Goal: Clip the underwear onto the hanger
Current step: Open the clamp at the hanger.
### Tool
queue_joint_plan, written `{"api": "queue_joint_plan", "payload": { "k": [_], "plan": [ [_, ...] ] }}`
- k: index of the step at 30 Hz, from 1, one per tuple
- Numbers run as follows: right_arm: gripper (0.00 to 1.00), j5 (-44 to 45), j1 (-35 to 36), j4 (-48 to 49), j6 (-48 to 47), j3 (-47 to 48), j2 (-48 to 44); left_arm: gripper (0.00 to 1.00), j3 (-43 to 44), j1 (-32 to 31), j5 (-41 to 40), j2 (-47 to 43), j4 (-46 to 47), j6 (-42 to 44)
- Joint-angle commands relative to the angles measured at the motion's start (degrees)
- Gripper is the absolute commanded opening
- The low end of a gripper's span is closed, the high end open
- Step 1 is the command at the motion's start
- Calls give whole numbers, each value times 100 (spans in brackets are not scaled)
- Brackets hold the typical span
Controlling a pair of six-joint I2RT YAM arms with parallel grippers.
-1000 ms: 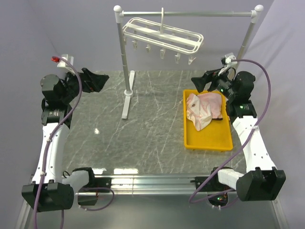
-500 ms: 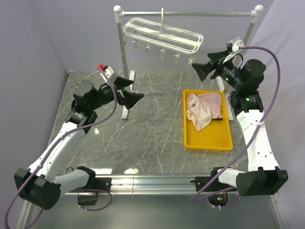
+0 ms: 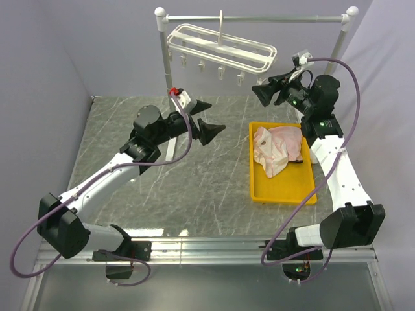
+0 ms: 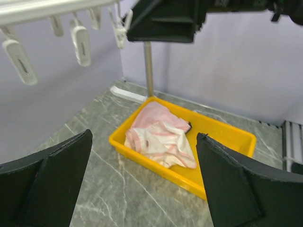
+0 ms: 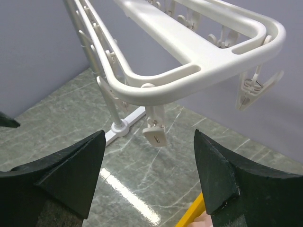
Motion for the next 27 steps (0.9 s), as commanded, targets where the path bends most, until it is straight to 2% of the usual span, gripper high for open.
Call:
{"api": "queue_joint_plan", "payload": {
  "k": [1,6,13,19,27],
  "plan": [
    [81,107,30,590,197,-110,-105,98,494,-18,-307,74,561,-52],
    [78,116,21,1424,416,-839,-175,97,732,-26,-368,206,631,-298],
    [74,353,47,2550,496,-1254,-202,98,794,-44,-465,215,631,-342],
    [70,301,65,3016,584,-1306,-70,99,873,-35,-343,302,719,-421],
    [69,186,100,2903,277,-1254,193,99,1250,-44,-289,575,755,-737]
  ]
}}
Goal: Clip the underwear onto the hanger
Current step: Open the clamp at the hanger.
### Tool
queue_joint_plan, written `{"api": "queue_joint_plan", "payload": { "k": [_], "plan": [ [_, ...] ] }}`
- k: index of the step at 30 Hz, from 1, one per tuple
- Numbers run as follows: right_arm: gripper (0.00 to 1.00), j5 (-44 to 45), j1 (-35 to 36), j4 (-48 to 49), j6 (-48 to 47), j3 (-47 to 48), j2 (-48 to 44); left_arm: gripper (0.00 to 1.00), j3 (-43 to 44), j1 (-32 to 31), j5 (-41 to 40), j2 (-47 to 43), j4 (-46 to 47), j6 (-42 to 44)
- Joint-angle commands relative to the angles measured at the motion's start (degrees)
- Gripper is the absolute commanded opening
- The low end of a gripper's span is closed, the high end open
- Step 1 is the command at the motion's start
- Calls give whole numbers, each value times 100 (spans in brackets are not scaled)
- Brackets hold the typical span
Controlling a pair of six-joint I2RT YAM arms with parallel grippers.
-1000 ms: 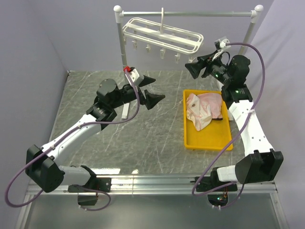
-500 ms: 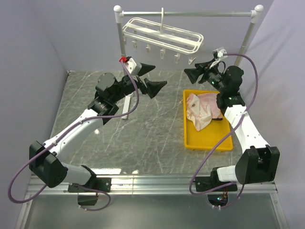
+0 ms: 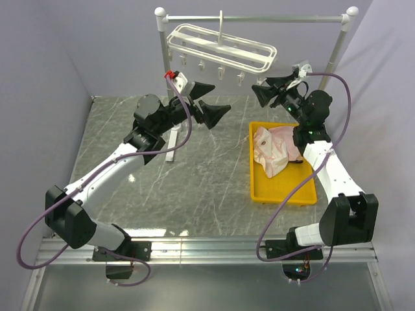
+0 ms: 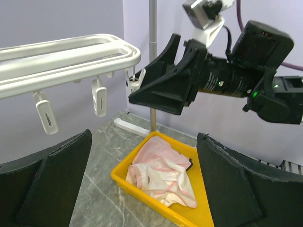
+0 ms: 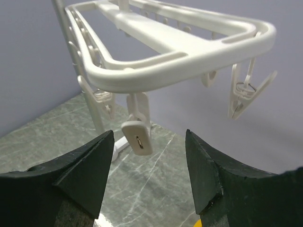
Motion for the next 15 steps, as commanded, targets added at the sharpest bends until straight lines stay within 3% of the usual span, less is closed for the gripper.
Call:
{"api": "queue_joint_plan", "payload": {
  "k": [1,7,15],
  "plan": [
    [69,-6,61,289,-165,49,119,99,383,-27,82,61,300,-226],
    [65,38,78,499,19,102,269,99,497,-27,47,193,361,-305],
    [49,-32,78,667,46,67,286,99,550,-27,-6,228,361,-270]
  ]
}}
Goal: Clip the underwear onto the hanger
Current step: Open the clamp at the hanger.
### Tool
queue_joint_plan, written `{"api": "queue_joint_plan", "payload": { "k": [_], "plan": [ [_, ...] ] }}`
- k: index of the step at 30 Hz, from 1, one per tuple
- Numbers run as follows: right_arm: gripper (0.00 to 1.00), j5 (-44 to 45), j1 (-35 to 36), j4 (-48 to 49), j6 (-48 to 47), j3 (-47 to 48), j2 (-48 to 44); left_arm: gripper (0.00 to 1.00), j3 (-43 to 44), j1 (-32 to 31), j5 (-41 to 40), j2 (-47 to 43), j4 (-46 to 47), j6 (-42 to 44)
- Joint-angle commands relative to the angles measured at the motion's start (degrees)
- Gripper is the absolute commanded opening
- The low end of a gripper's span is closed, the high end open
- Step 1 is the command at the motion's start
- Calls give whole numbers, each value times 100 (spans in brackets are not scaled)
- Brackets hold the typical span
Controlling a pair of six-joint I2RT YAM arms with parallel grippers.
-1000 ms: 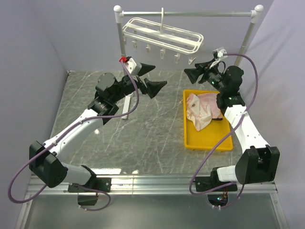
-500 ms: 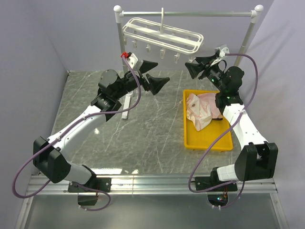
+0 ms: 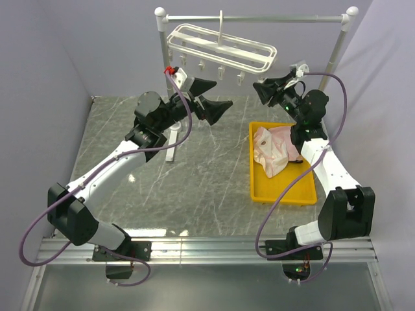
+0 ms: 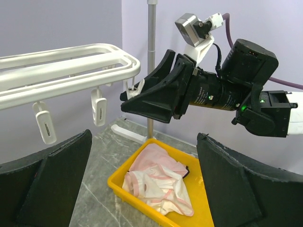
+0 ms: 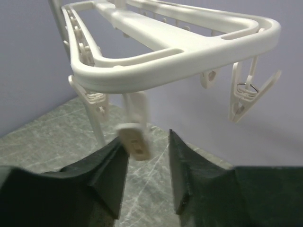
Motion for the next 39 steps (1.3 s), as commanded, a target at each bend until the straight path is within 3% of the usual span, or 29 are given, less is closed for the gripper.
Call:
{"api": "queue_joint_plan", "payload": {
  "k": [1,3,5,7,13,20,27,39],
  "plan": [
    [43,-111,46,372,2,67,-13,99,316,-27,-28,73,230,-23],
    [35,-190,46,354,-103,49,-31,99,438,-27,-28,108,186,-32],
    [10,-269,46,223,-243,49,-83,99,579,-18,-37,187,-14,-41],
    [1,-313,45,39,-349,49,-223,97,904,-27,24,275,-278,-76],
    [0,-568,63,-1154,-499,453,-575,81,1994,-27,288,706,-1641,-436],
    [0,-647,98,-2615,-692,1155,-769,81,2539,-211,43,873,-2344,-762],
    [0,-586,239,-3582,-772,1692,-488,80,3866,-457,-449,1514,-3618,-937],
    [0,-999,292,-3882,-622,1851,-452,65,4192,-519,-441,2016,-3479,-1227]
  ]
}}
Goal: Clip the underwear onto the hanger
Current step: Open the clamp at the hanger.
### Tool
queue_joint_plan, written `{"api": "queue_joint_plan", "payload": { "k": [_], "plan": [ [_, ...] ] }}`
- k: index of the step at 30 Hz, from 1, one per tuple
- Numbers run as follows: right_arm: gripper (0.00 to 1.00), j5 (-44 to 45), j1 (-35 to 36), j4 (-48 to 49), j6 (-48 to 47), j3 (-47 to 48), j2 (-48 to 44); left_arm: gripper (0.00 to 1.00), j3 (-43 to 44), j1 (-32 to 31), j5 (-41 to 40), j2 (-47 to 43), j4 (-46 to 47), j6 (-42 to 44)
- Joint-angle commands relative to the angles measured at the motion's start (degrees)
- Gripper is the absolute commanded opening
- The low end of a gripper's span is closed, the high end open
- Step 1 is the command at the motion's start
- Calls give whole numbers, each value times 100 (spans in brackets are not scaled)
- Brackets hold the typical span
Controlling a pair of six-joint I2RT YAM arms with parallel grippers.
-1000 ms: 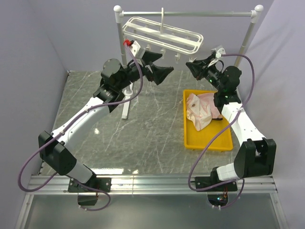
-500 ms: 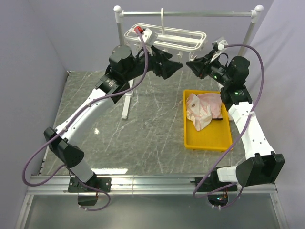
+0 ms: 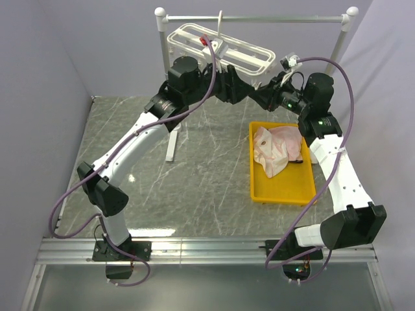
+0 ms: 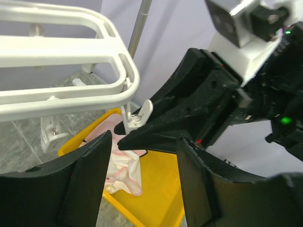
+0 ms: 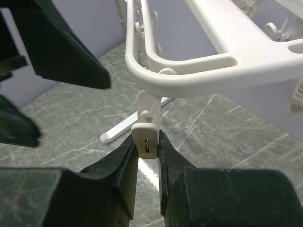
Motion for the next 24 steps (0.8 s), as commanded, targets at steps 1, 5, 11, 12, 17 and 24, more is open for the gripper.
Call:
{"api": "queue_joint_plan", "payload": {
  "k": [1,5,11,12,17,24],
  "plan": [
    [0,-201,45,8,1,246,-72,62,306,-47,-115,66,223,-167],
    [0,-149,53,17,-69,229,-90,55,447,-47,-300,277,267,-220],
    [0,-140,80,-79,-210,282,-107,47,623,-47,-291,505,426,-396],
    [0,-131,80,-88,-219,282,-107,44,657,-47,-283,532,461,-457],
    [0,-157,80,-62,-263,264,-178,42,711,-47,-274,664,479,-650],
    [0,-157,89,-115,-263,343,-169,29,675,-47,-370,673,479,-642]
  ]
}}
